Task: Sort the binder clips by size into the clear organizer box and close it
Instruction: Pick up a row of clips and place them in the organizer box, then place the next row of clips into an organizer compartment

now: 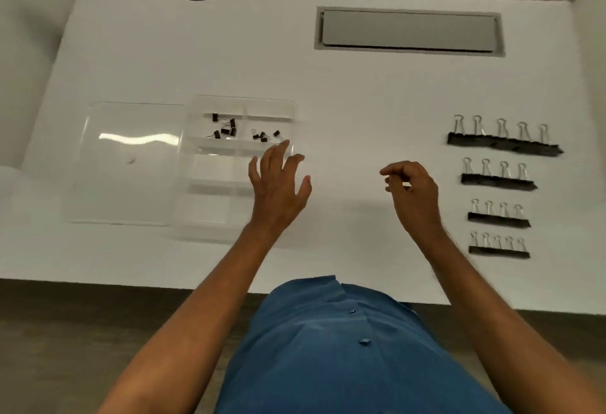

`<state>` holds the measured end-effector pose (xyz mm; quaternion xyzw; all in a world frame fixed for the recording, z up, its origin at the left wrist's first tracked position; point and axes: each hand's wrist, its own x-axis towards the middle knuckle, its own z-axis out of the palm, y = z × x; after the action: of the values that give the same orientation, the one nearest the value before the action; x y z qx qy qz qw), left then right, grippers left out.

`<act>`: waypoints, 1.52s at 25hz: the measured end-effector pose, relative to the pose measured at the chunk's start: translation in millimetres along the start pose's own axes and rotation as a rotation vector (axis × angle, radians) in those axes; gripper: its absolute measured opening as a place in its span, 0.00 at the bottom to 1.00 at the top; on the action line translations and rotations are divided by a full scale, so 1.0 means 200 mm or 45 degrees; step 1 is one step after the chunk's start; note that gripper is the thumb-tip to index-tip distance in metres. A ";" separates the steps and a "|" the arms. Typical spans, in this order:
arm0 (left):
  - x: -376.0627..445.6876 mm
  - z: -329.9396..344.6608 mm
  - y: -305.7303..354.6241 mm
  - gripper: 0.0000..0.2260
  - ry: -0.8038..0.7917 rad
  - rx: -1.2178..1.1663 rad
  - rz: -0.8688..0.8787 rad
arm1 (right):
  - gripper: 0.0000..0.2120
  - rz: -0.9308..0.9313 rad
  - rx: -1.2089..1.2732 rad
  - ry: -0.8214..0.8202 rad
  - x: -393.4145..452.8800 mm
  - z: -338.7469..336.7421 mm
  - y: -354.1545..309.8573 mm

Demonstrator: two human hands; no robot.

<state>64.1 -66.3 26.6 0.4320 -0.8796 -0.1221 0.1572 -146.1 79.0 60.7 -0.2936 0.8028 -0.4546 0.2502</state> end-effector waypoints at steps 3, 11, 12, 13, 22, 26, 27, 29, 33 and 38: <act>-0.05 0.14 0.40 0.16 -0.149 -0.188 0.183 | 0.13 0.108 -0.061 0.086 -0.17 -0.30 0.27; -0.29 0.42 1.28 0.14 -0.787 -0.388 0.593 | 0.09 0.188 -0.414 0.249 -0.43 -0.98 0.79; -0.30 0.46 1.35 0.15 -0.806 -0.389 0.602 | 0.10 0.154 -0.489 0.226 -0.44 -1.04 0.85; -0.32 0.50 1.41 0.15 -0.809 -0.389 0.601 | 0.12 0.112 -0.561 0.180 -0.44 -1.09 0.91; -0.36 0.74 1.66 0.18 -0.756 -0.152 0.571 | 0.25 -0.278 -0.947 -0.215 -0.32 -1.19 1.16; -0.35 0.78 1.68 0.12 -0.741 -0.126 0.600 | 0.20 -0.227 -0.812 -0.170 -0.31 -1.19 1.15; -0.35 0.78 1.68 0.10 -0.739 -0.132 0.603 | 0.19 -0.206 -0.775 -0.170 -0.30 -1.20 1.15; -0.34 0.79 1.67 0.09 -0.733 -0.149 0.599 | 0.17 -0.163 -0.727 -0.194 -0.28 -1.21 1.14; -0.34 0.79 1.66 0.09 -0.768 -0.205 0.533 | 0.15 -0.079 -0.648 -0.262 -0.25 -1.23 1.13; -0.35 0.75 1.59 0.13 -0.789 -0.388 0.306 | 0.11 -0.033 -0.677 -0.224 -0.26 -1.24 1.09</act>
<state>-181.7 191.7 -11.6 0.2399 -0.9017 -0.3574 -0.0411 -329.0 349.8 -9.1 -0.3974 0.8653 -0.2038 0.2275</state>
